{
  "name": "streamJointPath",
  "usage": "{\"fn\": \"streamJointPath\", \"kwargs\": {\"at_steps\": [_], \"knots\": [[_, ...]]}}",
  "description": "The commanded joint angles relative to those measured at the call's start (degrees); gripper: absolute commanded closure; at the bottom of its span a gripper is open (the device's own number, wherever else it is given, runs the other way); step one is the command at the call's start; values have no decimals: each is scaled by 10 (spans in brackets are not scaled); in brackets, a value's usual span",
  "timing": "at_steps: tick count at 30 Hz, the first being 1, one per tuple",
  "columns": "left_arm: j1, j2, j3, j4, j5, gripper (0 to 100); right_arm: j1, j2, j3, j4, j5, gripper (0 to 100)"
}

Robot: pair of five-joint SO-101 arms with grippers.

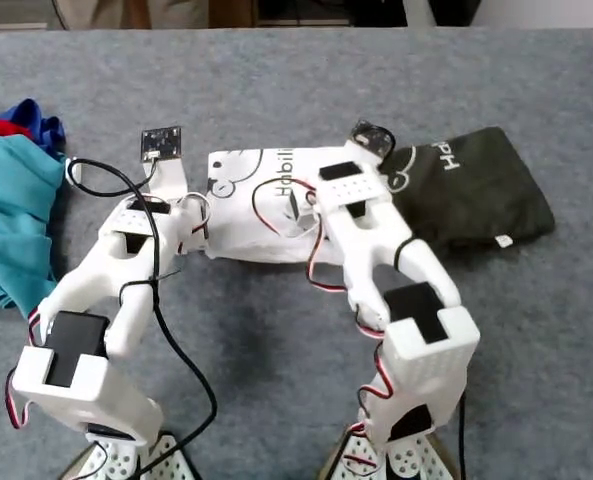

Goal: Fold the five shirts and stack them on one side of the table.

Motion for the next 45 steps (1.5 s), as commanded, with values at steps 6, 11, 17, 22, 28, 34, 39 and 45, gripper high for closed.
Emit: {"fn": "streamJointPath", "kwargs": {"at_steps": [6, 11, 17, 22, 28, 34, 39, 45], "knots": [[-14, -21, -11, 5, 2, 981, -6, 0, -24, -5, 0, 748], [-14, -21, -11, 5, 2, 981, -4, 0, -26, 21, 0, 749], [-14, -21, -11, 5, 2, 981, 33, 0, -26, 31, 1, 792], [-14, -21, -11, 5, 2, 981, 52, 0, -42, 60, 42, 998], [-14, -21, -11, 5, 2, 981, 51, -1, -120, 131, 44, 977], [-14, -21, -11, 5, 2, 981, 51, 2, -218, 181, 76, 977], [-14, -21, -11, 5, 2, 981, 59, 3, -308, 231, 135, 996], [-15, -21, -11, 5, 2, 981, 87, 4, -394, 273, 234, 996]]}}
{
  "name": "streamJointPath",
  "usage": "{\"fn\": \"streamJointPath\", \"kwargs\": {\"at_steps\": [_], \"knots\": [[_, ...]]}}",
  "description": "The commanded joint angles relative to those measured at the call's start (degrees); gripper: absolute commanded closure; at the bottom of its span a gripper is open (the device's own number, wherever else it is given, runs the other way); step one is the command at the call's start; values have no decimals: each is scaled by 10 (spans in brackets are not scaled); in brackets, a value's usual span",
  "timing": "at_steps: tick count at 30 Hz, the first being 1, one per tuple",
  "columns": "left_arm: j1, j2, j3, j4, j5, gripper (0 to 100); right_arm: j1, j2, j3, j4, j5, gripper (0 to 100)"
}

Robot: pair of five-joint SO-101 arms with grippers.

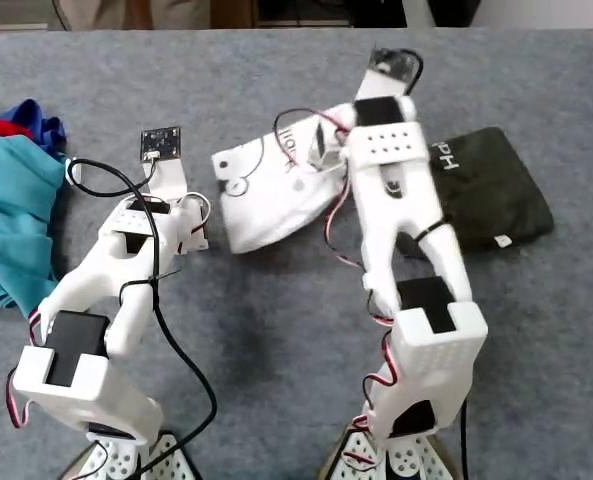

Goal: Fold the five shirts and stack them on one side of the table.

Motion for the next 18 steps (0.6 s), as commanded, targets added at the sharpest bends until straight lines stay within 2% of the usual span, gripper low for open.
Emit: {"fn": "streamJointPath", "kwargs": {"at_steps": [1, 6, 18], "knots": [[-13, -21, -11, 5, 2, 981, 25, -6, -66, 25, 55, 996], [-18, -21, -11, 5, 4, 981, 73, -6, -116, 53, 104, 996], [-18, -21, -10, 5, 4, 981, 252, -6, -132, 84, 245, 996]]}}
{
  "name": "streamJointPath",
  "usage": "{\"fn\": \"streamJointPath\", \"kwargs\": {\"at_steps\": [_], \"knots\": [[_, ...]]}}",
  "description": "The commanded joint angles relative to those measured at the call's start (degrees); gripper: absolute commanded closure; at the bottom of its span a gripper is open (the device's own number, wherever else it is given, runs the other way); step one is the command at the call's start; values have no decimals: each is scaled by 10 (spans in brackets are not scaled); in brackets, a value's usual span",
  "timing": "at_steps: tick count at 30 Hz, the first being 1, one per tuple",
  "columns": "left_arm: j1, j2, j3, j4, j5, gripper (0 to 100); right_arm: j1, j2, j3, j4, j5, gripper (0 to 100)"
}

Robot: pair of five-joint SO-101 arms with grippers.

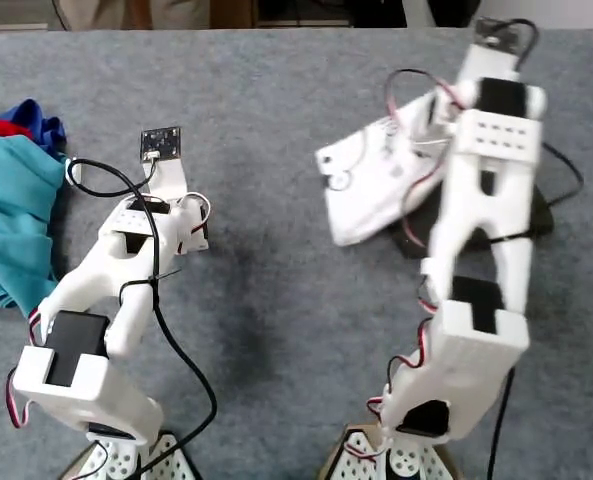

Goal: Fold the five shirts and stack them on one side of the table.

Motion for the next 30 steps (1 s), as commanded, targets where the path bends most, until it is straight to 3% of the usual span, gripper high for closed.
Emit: {"fn": "streamJointPath", "kwargs": {"at_steps": [1, 10, 17, 30], "knots": [[-18, -21, -10, 5, 4, 981, 58, -6, -28, 2, 40, 996], [-18, -21, -10, 5, 3, 981, 141, 51, -35, -6, 88, 996], [-18, -21, -10, 5, 2, 981, 185, 112, -153, -7, 87, 996], [-18, -21, -10, 5, 2, 981, 180, 237, -298, 72, 88, 994]]}}
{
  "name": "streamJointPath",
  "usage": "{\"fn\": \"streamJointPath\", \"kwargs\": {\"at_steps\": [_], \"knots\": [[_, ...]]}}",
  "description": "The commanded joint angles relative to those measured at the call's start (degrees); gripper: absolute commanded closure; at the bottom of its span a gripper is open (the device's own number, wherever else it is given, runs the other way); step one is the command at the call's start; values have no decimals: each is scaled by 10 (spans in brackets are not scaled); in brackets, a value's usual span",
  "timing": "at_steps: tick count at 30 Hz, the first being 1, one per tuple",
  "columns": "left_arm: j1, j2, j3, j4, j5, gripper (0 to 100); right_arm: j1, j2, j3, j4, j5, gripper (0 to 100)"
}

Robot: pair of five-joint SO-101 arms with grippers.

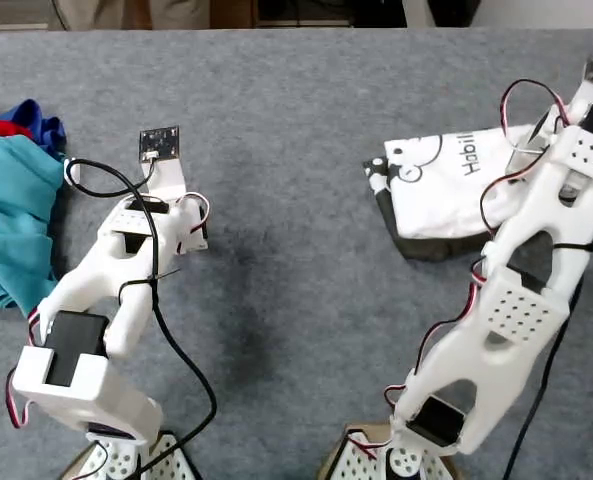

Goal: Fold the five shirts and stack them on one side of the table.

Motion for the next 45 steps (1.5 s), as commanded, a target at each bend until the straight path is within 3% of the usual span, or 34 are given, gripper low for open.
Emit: {"fn": "streamJointPath", "kwargs": {"at_steps": [1, 3, 8, 10, 14, 20, 23, 35, 45], "knots": [[-16, -21, -10, 4, 2, 981, -4, 8, -56, 22, 4, 976], [-16, -21, -10, 4, 2, 981, -1, 14, -73, 44, 4, 878], [-16, -21, -10, 4, 2, 981, -4, 14, -106, 74, 45, 519], [-16, -21, -10, 4, 2, 981, -4, 11, -120, 75, 55, 465], [-16, -21, -10, 4, 2, 981, -10, -16, -125, 75, 47, 598], [-16, -21, -10, 4, 2, 981, -64, -14, -124, 75, 27, 998], [-16, -21, -10, 5, 2, 981, -73, 15, -125, 74, -9, 957], [-16, -21, -14, 18, 2, 981, -55, 223, -103, 74, -36, 995], [-16, -21, -14, 18, 2, 981, -112, 103, -247, 76, 4, 995]]}}
